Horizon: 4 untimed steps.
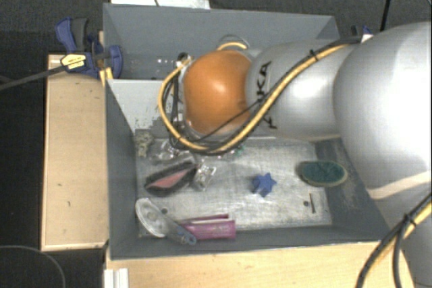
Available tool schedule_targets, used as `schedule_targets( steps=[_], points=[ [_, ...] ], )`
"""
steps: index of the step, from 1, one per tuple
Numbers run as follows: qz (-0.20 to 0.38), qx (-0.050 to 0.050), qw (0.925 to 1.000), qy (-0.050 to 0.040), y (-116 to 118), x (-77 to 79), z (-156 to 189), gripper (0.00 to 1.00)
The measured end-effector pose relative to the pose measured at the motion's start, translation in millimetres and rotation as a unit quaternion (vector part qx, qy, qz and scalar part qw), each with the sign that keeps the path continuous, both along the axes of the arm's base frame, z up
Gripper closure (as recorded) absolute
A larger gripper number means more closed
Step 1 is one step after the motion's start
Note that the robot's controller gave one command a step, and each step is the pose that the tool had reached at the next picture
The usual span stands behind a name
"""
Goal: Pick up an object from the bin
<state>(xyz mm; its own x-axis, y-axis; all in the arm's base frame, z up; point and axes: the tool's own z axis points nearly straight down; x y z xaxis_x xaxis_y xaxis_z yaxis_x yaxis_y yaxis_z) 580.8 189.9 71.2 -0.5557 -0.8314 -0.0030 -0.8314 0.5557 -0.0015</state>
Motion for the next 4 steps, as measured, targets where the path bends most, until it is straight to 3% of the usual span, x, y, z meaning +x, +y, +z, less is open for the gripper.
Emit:
schedule_targets(
  steps=[1,2,3,4],
  points=[
    [-0.003,0.001,1.0,-0.0002,1.1,0.7,1.0,0.0],
    [-0.005,0.001,1.0,-0.0005,0.4,1.4,1.8,1.0],
    [-0.009,0.001,1.0,-0.0007,1.2,2.4,14.7,1.0],
    [-0.013,0.001,0.9999,-0.0037,2.2,4.6,109.7,1.0]
  ],
)
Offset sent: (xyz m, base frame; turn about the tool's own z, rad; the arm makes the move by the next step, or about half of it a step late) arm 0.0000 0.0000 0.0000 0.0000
